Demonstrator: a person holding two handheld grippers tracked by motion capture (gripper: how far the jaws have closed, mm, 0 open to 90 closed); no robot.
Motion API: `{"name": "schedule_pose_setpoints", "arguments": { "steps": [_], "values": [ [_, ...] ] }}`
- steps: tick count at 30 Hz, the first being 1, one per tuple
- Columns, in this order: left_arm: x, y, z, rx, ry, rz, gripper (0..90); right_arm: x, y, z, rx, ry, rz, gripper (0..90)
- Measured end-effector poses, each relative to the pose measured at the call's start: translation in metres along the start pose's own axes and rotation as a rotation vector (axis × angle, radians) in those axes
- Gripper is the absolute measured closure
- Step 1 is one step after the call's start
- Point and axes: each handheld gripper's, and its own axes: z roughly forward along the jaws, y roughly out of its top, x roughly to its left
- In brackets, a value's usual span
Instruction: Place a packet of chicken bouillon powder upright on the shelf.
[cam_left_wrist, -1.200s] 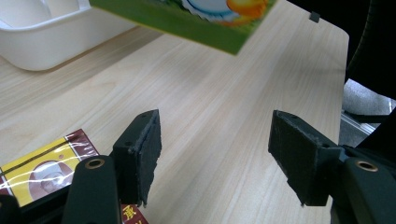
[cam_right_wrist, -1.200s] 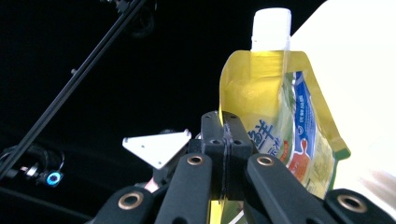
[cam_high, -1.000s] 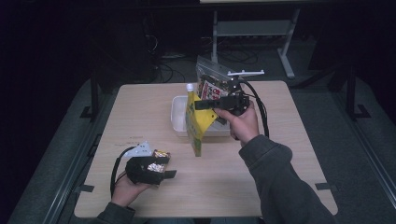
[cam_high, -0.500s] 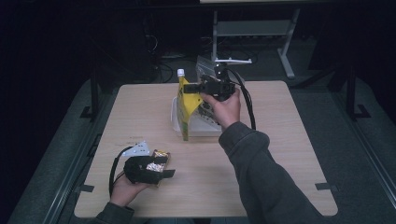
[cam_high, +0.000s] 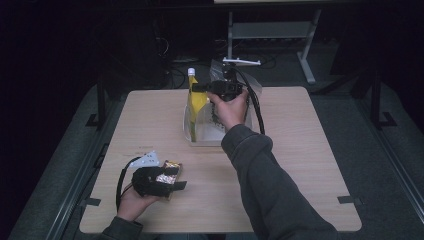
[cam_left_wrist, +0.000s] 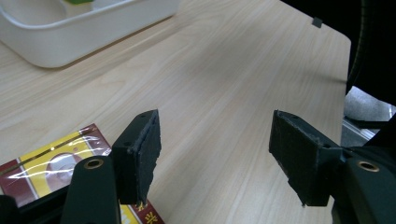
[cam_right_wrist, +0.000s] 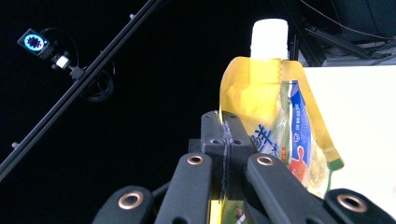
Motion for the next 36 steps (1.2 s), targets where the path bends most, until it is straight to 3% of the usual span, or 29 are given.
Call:
{"name": "schedule_pose_setpoints", "arguments": {
  "steps": [13, 26, 36],
  "values": [
    [0.001, 0.0, -0.002, -0.008, -0.003, 0.0, 33.5, -0.019, 0.001, 0.019, -0.028, -0.068, -0.004, 89.3],
    [0.001, 0.001, -0.003, -0.011, -0.003, -0.004, 33.5, -0.023, -0.004, 0.032, -0.022, -0.089, -0.025, 89.3],
    [0.001, 0.001, -0.002, -0.006, -0.001, 0.003, 33.5, -0.031, -0.013, 0.042, -0.01, -0.112, 0.001, 86.7]
  ]
}}
